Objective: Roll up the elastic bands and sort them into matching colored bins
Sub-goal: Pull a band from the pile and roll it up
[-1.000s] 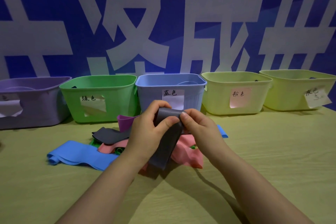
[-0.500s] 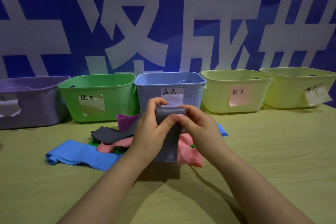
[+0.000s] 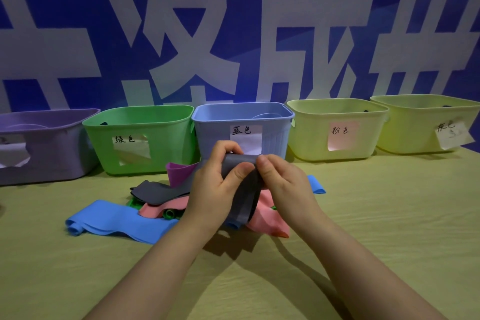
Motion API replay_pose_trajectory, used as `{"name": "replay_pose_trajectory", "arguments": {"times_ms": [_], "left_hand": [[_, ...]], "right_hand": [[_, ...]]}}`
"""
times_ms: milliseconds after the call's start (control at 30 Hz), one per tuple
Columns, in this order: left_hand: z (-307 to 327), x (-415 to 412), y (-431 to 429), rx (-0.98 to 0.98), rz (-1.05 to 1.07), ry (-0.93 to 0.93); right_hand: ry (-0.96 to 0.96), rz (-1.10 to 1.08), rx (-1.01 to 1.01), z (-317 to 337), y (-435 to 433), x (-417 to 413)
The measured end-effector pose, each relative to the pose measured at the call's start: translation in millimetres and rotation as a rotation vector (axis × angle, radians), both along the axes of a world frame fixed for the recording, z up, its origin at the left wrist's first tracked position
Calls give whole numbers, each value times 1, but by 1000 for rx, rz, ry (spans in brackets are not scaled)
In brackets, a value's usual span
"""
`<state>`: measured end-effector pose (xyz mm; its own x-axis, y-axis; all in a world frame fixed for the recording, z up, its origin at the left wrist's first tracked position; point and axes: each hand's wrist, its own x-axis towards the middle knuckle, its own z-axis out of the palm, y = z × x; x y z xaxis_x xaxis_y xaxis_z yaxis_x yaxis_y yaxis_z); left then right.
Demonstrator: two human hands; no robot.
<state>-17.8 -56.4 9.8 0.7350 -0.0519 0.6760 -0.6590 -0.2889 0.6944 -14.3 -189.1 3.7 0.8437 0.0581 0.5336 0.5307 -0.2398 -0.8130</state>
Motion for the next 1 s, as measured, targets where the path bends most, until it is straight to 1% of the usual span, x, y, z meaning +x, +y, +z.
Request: {"name": "replay_pose_trajectory", "arguments": {"times_ms": [67,133,233,300,367,533,667,767,867,933,1000], "left_hand": [[2,-1,-1,-54,-5,20],[4,-2,-1,-110,-19,50],[5,-3,-2,-89,-57,91],[3,-3,-3,-57,-95,158],[2,-2,-3,-23,-96,205],[1,-5,-3,32,36,57],[1,-6,-4,51,59,14],[2,-1,1,12,102,23],[2,4,4,-60,178,57],[2,5,4,-51,201,84],[1,5,3,-29,191,98]], "right_hand": [[36,89,36,0,2,-1],[28,150,45,0,3,-3],[1,140,69,2,2,-3],[6,114,94,4,0,-1],[-12,62,64,4,-1,1],[37,21,48,4,-2,-1],[110,58,95,6,-4,-2],[75,94,116,3,-1,-1],[75,209,120,0,2,0],[72,175,111,-1,3,1],[39,92,51,-2,3,2]]}}
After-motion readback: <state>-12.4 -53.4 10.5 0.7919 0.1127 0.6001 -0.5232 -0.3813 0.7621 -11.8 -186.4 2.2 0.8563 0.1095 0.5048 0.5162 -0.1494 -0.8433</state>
